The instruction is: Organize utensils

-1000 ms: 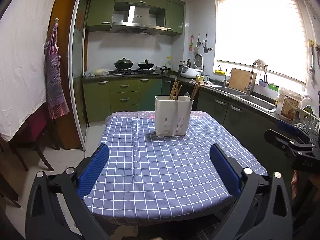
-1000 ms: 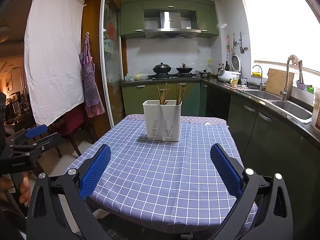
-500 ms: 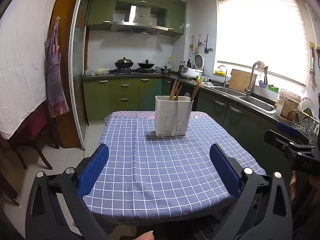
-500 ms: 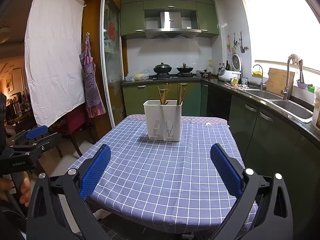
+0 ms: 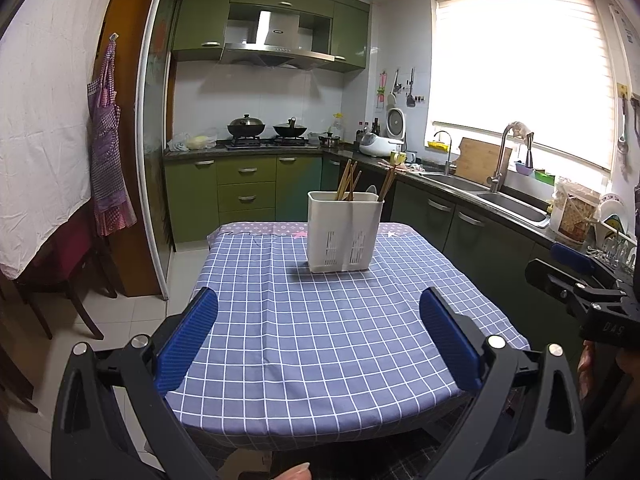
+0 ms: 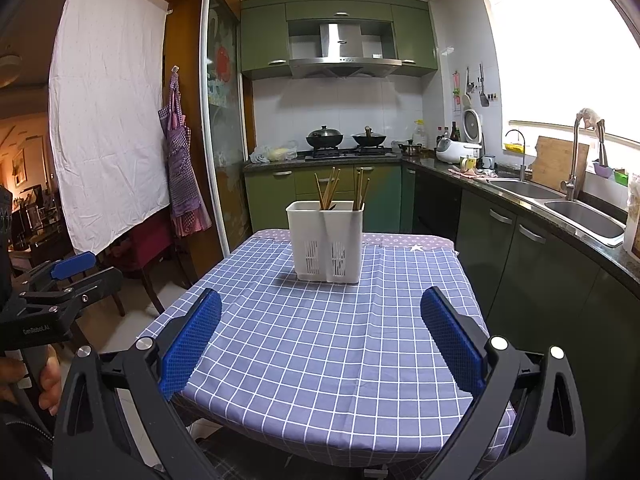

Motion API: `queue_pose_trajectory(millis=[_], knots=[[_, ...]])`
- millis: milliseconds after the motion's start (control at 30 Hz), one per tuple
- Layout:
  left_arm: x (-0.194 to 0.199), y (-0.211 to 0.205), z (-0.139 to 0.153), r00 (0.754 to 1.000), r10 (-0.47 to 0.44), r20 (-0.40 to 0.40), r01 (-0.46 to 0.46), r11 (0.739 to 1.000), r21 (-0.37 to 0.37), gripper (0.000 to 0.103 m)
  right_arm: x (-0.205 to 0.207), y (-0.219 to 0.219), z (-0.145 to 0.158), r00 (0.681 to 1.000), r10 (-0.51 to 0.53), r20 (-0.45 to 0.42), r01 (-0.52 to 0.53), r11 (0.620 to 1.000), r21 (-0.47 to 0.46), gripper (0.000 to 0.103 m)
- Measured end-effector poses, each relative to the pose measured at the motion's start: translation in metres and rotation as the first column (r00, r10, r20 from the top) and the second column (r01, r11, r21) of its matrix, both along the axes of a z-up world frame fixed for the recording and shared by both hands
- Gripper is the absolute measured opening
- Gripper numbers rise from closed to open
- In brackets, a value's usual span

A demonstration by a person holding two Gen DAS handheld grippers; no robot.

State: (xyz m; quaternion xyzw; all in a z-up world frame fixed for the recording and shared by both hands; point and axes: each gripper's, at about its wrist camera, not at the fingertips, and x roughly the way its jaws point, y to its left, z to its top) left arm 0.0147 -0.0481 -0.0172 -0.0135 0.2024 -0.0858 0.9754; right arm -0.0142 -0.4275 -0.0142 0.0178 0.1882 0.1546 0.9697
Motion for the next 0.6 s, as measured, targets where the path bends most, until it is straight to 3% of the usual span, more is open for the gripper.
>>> queue_pose_trajectory(millis=[600], knots=[[-0.0008,-0.0012,0.0013,1.0,-0.005,0.0,0.005,1.0,-0.002,0.096,0.0014,-0.0008,-0.0008,1.0,0.004,-0.005,-0.004,1.0,-0.007,0.098]])
